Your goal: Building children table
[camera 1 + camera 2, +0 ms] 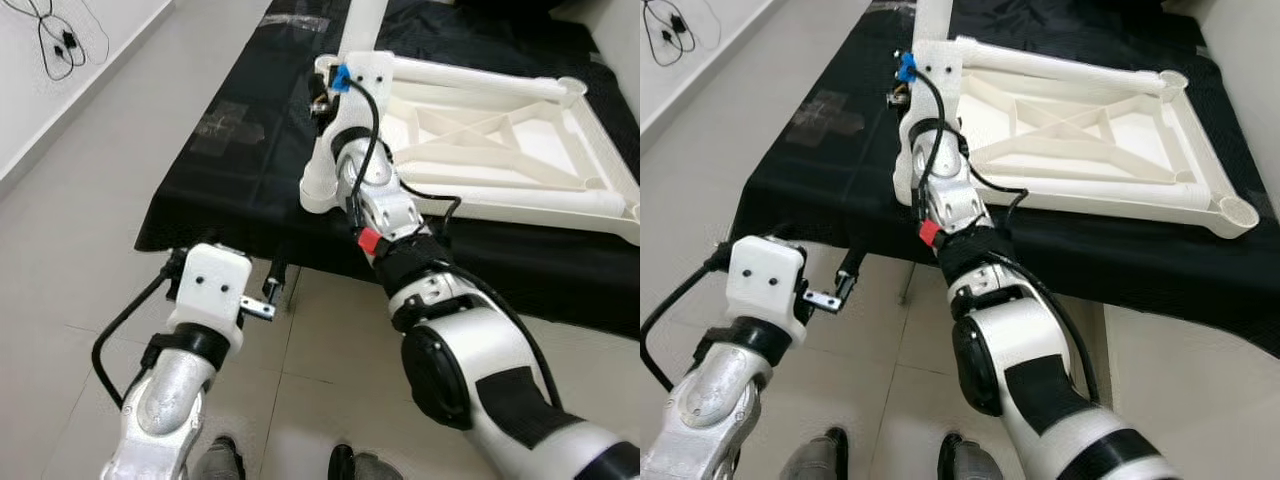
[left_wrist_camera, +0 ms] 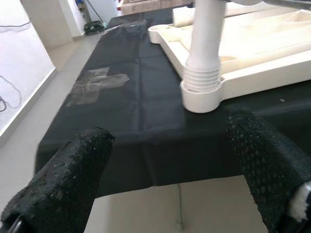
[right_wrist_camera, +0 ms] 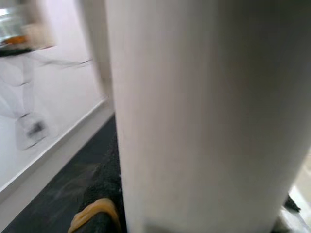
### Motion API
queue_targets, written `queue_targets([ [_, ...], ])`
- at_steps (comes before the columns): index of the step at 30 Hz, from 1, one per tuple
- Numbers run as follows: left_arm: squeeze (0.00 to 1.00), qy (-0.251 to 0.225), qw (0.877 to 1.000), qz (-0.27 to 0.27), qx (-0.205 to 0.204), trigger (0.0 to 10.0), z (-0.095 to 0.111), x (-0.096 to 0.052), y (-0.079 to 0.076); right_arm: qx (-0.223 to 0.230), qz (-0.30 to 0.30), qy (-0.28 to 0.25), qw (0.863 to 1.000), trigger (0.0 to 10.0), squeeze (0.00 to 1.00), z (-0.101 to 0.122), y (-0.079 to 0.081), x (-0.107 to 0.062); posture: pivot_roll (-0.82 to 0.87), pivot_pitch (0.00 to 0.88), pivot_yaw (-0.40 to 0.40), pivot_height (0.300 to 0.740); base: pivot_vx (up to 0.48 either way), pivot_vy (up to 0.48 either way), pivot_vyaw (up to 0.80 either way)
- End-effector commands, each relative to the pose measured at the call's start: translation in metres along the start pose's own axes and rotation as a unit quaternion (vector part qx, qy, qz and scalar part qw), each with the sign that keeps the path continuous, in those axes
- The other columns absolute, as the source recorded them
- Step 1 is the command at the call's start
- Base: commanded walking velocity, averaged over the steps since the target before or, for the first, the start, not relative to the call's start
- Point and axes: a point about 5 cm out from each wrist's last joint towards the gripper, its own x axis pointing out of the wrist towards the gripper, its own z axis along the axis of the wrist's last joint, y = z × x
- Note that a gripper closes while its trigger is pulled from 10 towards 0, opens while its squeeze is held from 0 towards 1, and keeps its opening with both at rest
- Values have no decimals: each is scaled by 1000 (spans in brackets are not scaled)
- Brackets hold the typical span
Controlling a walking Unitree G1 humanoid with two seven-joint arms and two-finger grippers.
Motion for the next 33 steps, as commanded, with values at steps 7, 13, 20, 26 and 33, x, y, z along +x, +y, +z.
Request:
queue_targets([
  [7, 0, -4, 1000, 0, 1, 10000, 0, 0, 0, -99, -136, 50, 984, 10000, 0, -47, -16, -20, 147, 278, -92, 740, 0, 0, 0],
  [13, 0, -5, 1000, 0, 1, 10000, 0, 0, 0, -158, -162, 17, 974, 10000, 0, -40, -8, -23, 147, 276, -96, 740, 0, 0, 0],
  [20, 0, -6, 1000, 2, 0, 10000, 0, 0, -1, -189, -235, 77, 950, 10000, 0, -52, -12, -29, 140, 265, -101, 740, 0, 0, 0],
  [26, 0, -7, 1000, 1, 1, 10000, 0, 0, -1, -105, -206, 188, 954, 10000, 0, -73, -11, -32, 139, 271, -98, 740, 0, 0, 0],
  [33, 0, -7, 1000, -1, 1, 10000, 0, 0, -2, -108, -213, 211, 948, 10000, 0, -72, -20, -27, 135, 278, -100, 740, 0, 0, 0],
])
